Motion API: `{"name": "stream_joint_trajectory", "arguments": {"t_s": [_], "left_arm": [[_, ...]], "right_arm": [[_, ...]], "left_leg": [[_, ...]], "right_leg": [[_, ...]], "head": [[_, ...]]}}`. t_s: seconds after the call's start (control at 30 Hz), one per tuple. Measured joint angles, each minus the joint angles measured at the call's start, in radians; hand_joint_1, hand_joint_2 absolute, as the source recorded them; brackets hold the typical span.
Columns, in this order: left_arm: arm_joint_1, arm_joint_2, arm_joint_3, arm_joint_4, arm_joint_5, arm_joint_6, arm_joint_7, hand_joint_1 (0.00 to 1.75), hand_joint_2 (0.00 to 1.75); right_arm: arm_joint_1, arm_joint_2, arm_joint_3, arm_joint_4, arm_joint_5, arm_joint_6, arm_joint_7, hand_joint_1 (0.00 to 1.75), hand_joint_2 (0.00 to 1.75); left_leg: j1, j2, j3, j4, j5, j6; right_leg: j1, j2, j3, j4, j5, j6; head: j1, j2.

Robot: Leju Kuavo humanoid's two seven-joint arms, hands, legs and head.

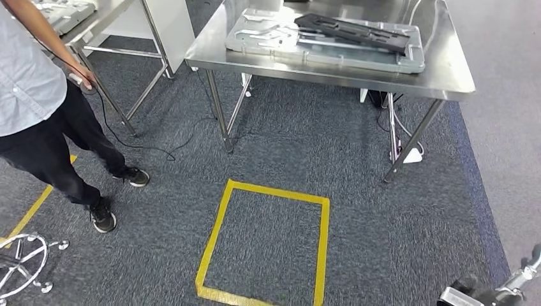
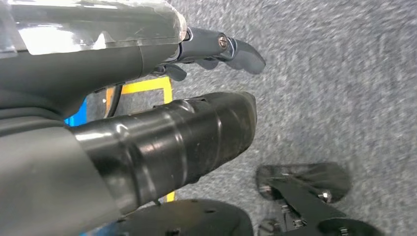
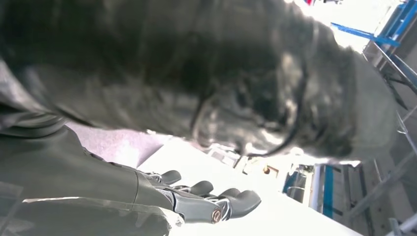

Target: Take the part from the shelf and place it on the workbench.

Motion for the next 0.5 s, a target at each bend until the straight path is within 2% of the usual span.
{"name": "stream_joint_trajectory", "arguments": {"t_s": [0.03, 0.07, 0.1, 0.13, 0.17, 0.2, 0.23, 0.27, 0.3, 0.37, 0.4, 0.43, 0.5], "left_arm": [[0.0, 0.0, 0.0, 0.0, 0.0, 0.0, 0.0, 0.0, 0.0], [0.0, 0.0, 0.0, 0.0, 0.0, 0.0, 0.0, 0.0, 0.0], [0.0, 0.0, 0.0, 0.0, 0.0, 0.0, 0.0, 0.0, 0.0], [0.0, 0.0, 0.0, 0.0, 0.0, 0.0, -0.001, 0.0, 0.0], [0.0, 0.0, 0.0, 0.0, 0.0, 0.0, -0.002, 0.0, 0.0], [-0.001, 0.0, 0.0, 0.0, 0.0, 0.0, -0.005, 0.0, 0.0], [-0.002, 0.001, 0.0, 0.0, -0.001, 0.0, -0.01, 0.0, 0.0], [-0.004, 0.001, 0.0, 0.0, -0.001, 0.0, -0.015, 0.0, 0.0], [-0.005, 0.002, 0.0, 0.0, -0.001, 0.0, -0.019, 0.0, 0.0], [-0.003, 0.001, 0.0, 0.0, -0.001, 0.0, -0.024, 0.0, 0.0], [-0.002, 0.001, 0.0, 0.0, -0.001, 0.0, -0.025, 0.0, 0.0], [-0.001, 0.0, 0.0, 0.0, -0.001, 0.0, -0.025, 0.0, 0.0], [0.0, 0.0, 0.0, 0.0, -0.001, 0.0, -0.025, 0.0, 0.0]], "right_arm": [[0.0, 0.0, 0.0, 0.0, 0.0, 0.0, 0.0, 0.0, 0.0], [0.0, 0.0, 0.0, 0.0, 0.0, 0.0, -0.001, 0.0, 0.0], [0.0, 0.0, 0.0, 0.0, 0.0, 0.0, -0.002, 0.0, 0.0], [0.0, 0.0, 0.0, 0.0, 0.0, 0.0, -0.003, 0.0, 0.0], [0.0, 0.0, 0.0, 0.0, 0.0, 0.0, -0.004, 0.0, 0.0], [0.0, 0.0, 0.0, 0.0, 0.0, 0.0, -0.004, 0.0, 0.0], [0.001, 0.0, 0.0, 0.0, 0.001, 0.0, -0.006, 0.0, 0.0], [0.001, 0.0, 0.0, 0.0, 0.001, 0.0, -0.006, 0.0, 0.0], [0.001, 0.0, 0.0, 0.0, 0.001, 0.0, -0.007, 0.0, 0.0], [0.002, 0.0, 0.0, 0.0, 0.002, 0.0, -0.008, 0.0, 0.0], [0.003, 0.0, 0.001, 0.0, 0.002, 0.0, -0.008, 0.0, 0.0], [0.004, 0.0, 0.001, 0.001, 0.002, 0.0, -0.008, 0.0, 0.0], [0.006, 0.0, 0.0, 0.002, 0.002, 0.0, -0.008, 0.0, 0.0]], "left_leg": [[0.001, 0.0, -0.01, 0.054, -0.024, -0.002], [0.001, 0.0, -0.007, 0.082, -0.026, -0.003], [0.001, 0.0, 0.013, 0.075, -0.007, -0.001], [0.001, 0.0, 0.05, 0.033, 0.022, 0.002], [-0.001, 0.0, 0.099, -0.033, 0.048, 0.009], [-0.003, 0.0, 0.15, -0.109, 0.064, 0.016], [-0.006, 0.0, 0.191, -0.174, 0.066, 0.022], [-0.008, 0.001, 0.215, -0.217, 0.062, 0.026], [-0.01, 0.001, 0.223, -0.238, 0.058, 0.028], [-0.006, 0.003, 0.218, -0.251, 0.067, 0.036], [-0.003, 0.004, 0.215, -0.256, 0.074, 0.043], [0.0, 0.006, 0.21, -0.258, 0.082, 0.048], [-0.001, 0.012, 0.195, -0.254, 0.09, 0.054]], "right_leg": [[0.002, 0.0, -0.013, 0.002, 0.009, 0.0], [0.003, -0.001, -0.027, 0.005, 0.017, 0.0], [0.005, -0.001, -0.039, 0.008, 0.023, 0.0], [0.007, -0.001, -0.049, 0.012, 0.029, 0.001], [0.008, 0.0, -0.058, 0.016, 0.034, 0.002], [0.01, 0.0, -0.065, 0.021, 0.037, 0.005], [0.013, 0.0, -0.071, 0.025, 0.043, 0.009], [0.014, -0.002, -0.075, 0.028, 0.048, 0.013], [0.015, -0.003, -0.078, 0.029, 0.054, 0.019], [0.015, -0.003, -0.085, 0.036, 0.056, 0.03], [0.014, -0.001, -0.093, 0.054, 0.041, 0.036], [0.012, 0.002, -0.109, 0.093, 0.011, 0.041], [0.005, 0.006, -0.159, 0.22, -0.066, 0.05]], "head": [[0.0, 0.0], [0.0, 0.0], [0.0, 0.0], [0.0, 0.0], [0.0, 0.0], [0.0, 0.0], [0.0, 0.0], [0.0, 0.0], [0.001, 0.0], [0.001, 0.0], [0.002, 0.0], [0.002, 0.0], [0.002, 0.0]]}}
